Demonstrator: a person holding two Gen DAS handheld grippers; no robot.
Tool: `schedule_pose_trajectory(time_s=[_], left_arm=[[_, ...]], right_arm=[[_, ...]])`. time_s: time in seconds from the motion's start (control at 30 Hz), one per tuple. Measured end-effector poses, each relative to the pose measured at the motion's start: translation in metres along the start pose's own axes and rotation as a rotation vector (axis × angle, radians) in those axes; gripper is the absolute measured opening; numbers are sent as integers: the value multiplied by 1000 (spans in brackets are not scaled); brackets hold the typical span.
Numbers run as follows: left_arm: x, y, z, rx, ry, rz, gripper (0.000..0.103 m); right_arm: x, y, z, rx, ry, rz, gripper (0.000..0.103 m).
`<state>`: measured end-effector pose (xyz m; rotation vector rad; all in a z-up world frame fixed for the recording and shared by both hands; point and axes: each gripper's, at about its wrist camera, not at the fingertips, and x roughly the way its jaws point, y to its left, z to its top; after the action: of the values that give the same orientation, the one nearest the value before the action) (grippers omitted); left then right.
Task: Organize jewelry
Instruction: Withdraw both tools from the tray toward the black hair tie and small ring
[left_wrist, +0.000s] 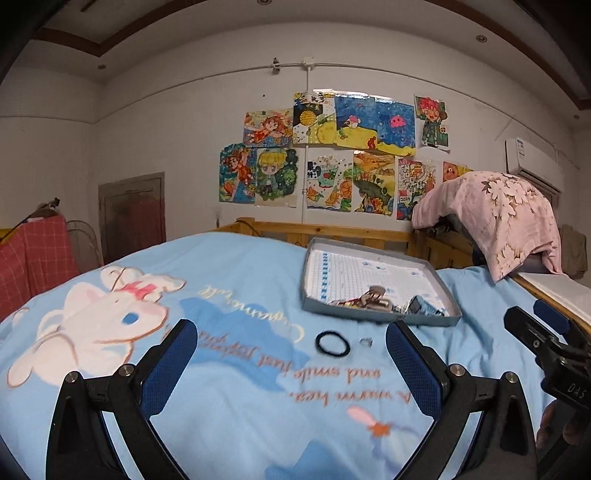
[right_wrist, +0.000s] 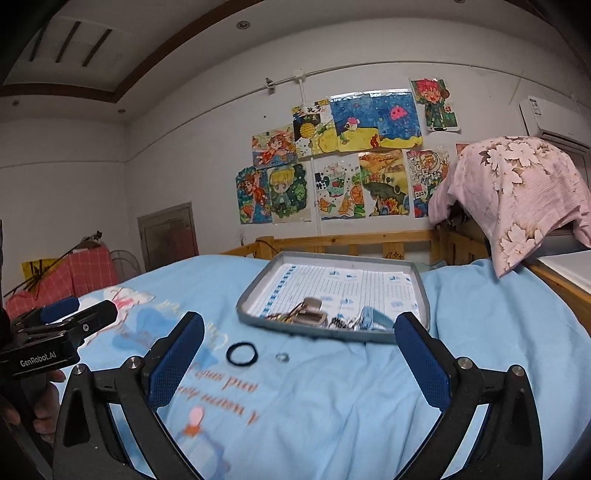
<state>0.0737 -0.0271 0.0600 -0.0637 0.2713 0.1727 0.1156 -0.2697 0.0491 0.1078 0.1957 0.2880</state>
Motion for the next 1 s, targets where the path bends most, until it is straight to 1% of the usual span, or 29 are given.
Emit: schedule_pose_trajectory(time_s=[0.1,0.2,0.3,0.5,0.7,1.0], left_arm=[[-12,10,-7,-16,-1,14,103],[-23,18,-18,-3,-3,35,103],[-25,23,-26,2,11,51,103],[-29,27,-37,-1,39,61,103],[-27,32,-41,-21,64,71,103],[-25,25,-46,1,88,71,103]], right_arm=[[-13,5,-7,-6,3,-7,101],[-21,8,-13,-16,17,-13,101],[-26,10,-22,-7,40,-6,101],[-28,13,-38,-15,100,-15,101],[-27,11,-42,-15,109,-36,101],[-26,10,-45,8,116,-50,101]])
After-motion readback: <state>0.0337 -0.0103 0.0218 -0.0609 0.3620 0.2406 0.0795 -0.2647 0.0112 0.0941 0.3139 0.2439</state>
